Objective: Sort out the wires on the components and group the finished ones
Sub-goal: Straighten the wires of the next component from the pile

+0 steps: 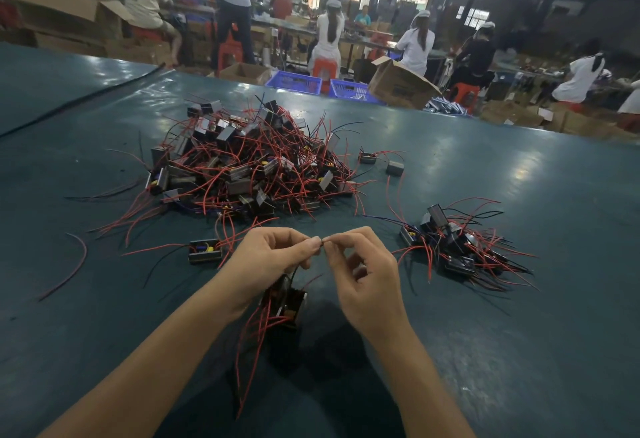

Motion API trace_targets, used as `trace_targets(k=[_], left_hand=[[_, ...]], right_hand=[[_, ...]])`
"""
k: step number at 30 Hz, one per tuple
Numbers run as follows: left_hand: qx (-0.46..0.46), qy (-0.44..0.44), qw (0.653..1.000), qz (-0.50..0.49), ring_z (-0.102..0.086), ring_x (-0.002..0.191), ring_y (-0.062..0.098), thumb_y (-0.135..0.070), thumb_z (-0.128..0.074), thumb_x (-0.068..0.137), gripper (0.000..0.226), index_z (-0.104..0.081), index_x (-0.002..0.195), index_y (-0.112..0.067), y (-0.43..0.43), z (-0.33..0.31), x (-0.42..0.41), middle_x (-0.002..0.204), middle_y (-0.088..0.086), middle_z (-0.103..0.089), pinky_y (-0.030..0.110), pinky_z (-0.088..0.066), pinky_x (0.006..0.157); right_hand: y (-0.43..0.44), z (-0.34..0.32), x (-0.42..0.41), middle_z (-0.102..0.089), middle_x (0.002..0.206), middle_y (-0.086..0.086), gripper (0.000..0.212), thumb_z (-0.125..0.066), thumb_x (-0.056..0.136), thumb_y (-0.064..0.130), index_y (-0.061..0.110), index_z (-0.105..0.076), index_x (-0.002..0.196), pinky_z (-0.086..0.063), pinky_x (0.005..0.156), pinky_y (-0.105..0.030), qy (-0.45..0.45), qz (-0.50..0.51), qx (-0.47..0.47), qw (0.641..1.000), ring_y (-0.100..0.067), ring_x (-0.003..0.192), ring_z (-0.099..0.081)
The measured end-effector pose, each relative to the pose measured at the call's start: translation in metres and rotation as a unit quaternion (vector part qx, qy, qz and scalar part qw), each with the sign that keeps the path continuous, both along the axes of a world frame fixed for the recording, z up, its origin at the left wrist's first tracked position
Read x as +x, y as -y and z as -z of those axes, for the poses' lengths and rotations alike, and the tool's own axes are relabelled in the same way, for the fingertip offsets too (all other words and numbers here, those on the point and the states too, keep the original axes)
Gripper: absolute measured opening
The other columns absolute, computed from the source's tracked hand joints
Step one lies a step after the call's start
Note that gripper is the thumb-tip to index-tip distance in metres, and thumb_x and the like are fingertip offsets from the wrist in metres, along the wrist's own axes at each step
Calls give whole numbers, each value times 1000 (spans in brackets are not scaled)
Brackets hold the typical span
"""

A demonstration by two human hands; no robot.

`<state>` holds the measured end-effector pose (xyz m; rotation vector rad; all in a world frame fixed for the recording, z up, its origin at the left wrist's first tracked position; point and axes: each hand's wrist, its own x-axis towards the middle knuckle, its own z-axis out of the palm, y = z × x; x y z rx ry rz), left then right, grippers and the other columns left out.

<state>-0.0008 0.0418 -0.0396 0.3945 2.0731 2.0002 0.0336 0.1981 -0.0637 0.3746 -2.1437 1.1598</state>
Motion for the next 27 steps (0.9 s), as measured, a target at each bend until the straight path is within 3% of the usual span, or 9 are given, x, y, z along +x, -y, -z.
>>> trace_targets(k=[4,7,9,14,18,22,27], left_hand=[[-100,-157,981,-52,-61,53,7,-23,-70,88,13,-73,78,-16,-2,1,5,64,-5,-70,19,-48,52],[-143,-254,953,-79,-63,61,15,-22,-72,86,10,-73,78,-17,-4,6,7,64,-4,-69,33,-52,61],[-173,-310,931,-88,-62,62,14,-23,-73,86,8,-74,80,-17,-3,9,8,66,-8,-68,34,-50,64],[-237,-398,881,-97,-60,65,1,-30,-74,85,6,-73,83,-24,-3,13,9,73,-16,-68,28,-41,82],[-230,-379,892,-82,-62,66,3,-27,-72,87,6,-73,84,-23,-4,12,9,72,-16,-69,24,-45,73],[-96,-201,974,-47,-62,59,-1,-23,-69,89,12,-72,78,-23,-6,4,6,66,-10,-70,11,-46,59],[4,-62,998,13,-60,67,6,-42,-63,76,22,-74,68,-26,-4,-4,5,66,-4,-68,17,-48,69]], right_hand=[[3,-1,1,-57,58,13,22,-68,91,20,15,-65,70,-35,50,-11,128,35,-95,987,-3,50,-48],[4,-5,-1,-52,51,9,27,-69,89,18,12,-67,63,-35,47,-18,231,20,-202,952,-4,47,-42],[5,-8,0,-51,49,9,31,-69,89,18,17,-66,57,-34,43,-16,277,21,-250,927,-5,44,-42],[4,-14,4,-59,53,9,20,-69,90,18,15,-70,69,-32,36,-18,356,11,-334,873,-4,40,-42],[4,-17,5,-59,56,11,12,-64,93,16,10,-69,83,-32,35,-18,379,-13,-363,851,-3,41,-42],[10,-18,6,-48,60,7,16,-54,99,15,15,-63,85,-29,35,-16,335,-67,-365,866,-3,44,-37],[11,-16,7,-46,67,2,21,-53,99,15,25,-64,84,-29,39,-16,255,-132,-353,890,-4,47,-35]])
